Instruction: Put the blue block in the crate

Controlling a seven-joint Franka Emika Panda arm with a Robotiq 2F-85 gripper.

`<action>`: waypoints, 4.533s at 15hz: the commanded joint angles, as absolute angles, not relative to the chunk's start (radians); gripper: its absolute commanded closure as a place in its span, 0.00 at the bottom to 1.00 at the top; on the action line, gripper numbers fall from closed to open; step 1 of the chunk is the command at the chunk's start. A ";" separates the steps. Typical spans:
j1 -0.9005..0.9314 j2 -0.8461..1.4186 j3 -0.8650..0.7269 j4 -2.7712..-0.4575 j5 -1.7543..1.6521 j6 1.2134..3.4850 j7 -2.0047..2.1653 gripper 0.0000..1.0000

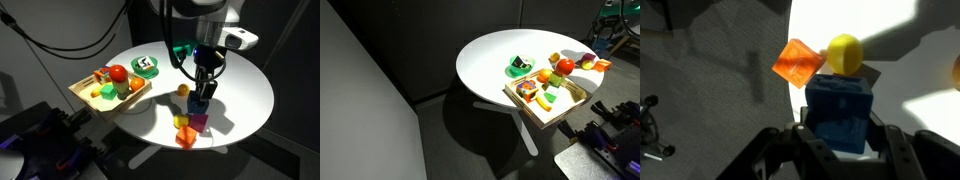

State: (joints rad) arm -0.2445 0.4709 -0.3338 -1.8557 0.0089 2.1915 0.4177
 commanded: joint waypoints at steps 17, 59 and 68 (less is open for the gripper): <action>-0.140 0.231 -0.272 -2.184 -0.218 2.390 0.280 0.72; 0.022 0.020 -0.043 -2.271 -0.313 2.242 0.224 0.72; 0.042 -0.077 0.033 -2.362 -0.308 2.221 0.111 0.72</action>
State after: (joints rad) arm 0.0333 -0.0213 0.0177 -2.3172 -0.3003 2.2281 0.1535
